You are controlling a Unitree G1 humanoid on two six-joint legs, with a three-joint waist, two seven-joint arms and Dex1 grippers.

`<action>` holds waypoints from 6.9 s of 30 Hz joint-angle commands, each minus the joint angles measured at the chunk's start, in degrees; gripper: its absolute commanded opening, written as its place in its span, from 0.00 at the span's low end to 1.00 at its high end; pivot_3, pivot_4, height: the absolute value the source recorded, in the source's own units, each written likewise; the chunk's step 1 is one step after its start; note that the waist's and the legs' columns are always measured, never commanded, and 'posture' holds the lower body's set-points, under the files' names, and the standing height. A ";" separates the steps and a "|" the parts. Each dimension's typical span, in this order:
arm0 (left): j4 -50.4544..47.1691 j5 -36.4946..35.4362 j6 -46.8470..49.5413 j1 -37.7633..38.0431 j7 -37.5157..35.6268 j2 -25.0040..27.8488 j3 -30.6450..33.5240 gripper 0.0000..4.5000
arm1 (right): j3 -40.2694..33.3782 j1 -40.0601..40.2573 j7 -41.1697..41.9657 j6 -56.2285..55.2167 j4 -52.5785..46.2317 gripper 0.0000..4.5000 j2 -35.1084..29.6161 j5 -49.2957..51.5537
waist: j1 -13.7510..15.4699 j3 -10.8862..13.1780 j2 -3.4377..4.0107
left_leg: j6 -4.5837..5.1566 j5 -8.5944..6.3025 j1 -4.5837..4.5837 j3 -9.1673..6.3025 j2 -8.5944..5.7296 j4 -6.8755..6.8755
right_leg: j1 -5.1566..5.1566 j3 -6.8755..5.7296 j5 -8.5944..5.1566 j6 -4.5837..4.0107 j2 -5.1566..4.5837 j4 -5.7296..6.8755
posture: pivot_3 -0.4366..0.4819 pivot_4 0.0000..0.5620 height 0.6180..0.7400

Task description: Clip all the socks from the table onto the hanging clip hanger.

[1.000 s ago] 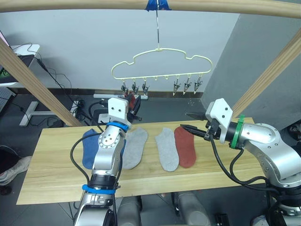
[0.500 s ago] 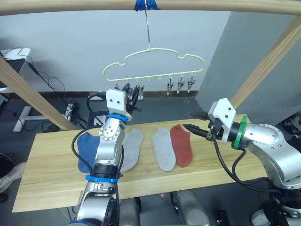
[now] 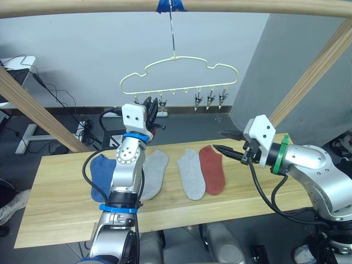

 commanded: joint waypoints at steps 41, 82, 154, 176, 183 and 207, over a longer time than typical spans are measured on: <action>-18.75 -5.53 12.13 6.36 -6.77 3.19 -1.12 0.06 | 10.30 -7.49 -16.51 -30.89 60.14 0.00 23.19 -24.29 | 1.53 -0.03 0.02 | 0.00 0.01 0.05 0.01 0.00 0.02 | 0.02 0.04 0.09 -0.01 -0.01 0.07 | 0.29 0.40 1.00; -26.02 -28.22 37.04 2.27 -13.78 11.77 5.80 0.06 | 24.99 -29.92 1.07 -34.79 48.40 0.00 24.31 -37.58 | 1.58 -0.02 0.02 | -0.01 0.01 -0.08 -0.16 0.00 0.00 | -0.10 -0.18 0.17 -0.13 -0.09 0.12 | 0.28 0.36 1.00; -26.27 -27.50 37.63 4.14 -14.96 13.12 5.06 0.06 | 24.86 -32.02 -7.01 -49.50 51.51 0.00 25.78 -42.90 | 1.52 -0.04 0.00 | -0.20 0.20 -0.07 -0.15 -0.03 0.12 | -0.36 -0.13 0.19 -0.17 -0.09 0.81 | 0.28 0.33 1.00; -32.39 -30.67 42.12 12.68 -14.50 18.25 10.53 0.73 | 24.31 -31.19 -4.98 -46.98 52.22 0.00 28.29 -40.75 | 1.53 -0.09 -0.07 | -0.22 0.25 -0.04 -0.15 -0.01 0.12 | -0.40 -0.11 0.21 -0.21 -0.06 0.89 | 0.32 0.32 1.00; -34.31 -30.25 42.17 15.27 -14.68 19.76 10.67 0.73 | 24.23 -27.96 -0.97 -43.76 48.76 0.00 26.49 -38.84 | 1.70 -0.22 -0.26 | -0.22 0.28 -0.03 -0.18 0.01 0.10 | -0.40 -0.14 0.23 -0.24 -0.06 0.91 | 0.33 0.32 1.00; -36.17 -16.70 26.81 20.14 -19.53 20.21 1.70 0.74 | 10.13 -5.30 5.67 -17.61 40.27 0.18 7.96 -25.02 | 3.15 -0.22 -0.28 | 0.03 0.43 0.37 0.13 0.02 0.07 | -0.20 0.14 0.06 -0.12 0.02 0.87 | 0.34 0.41 1.00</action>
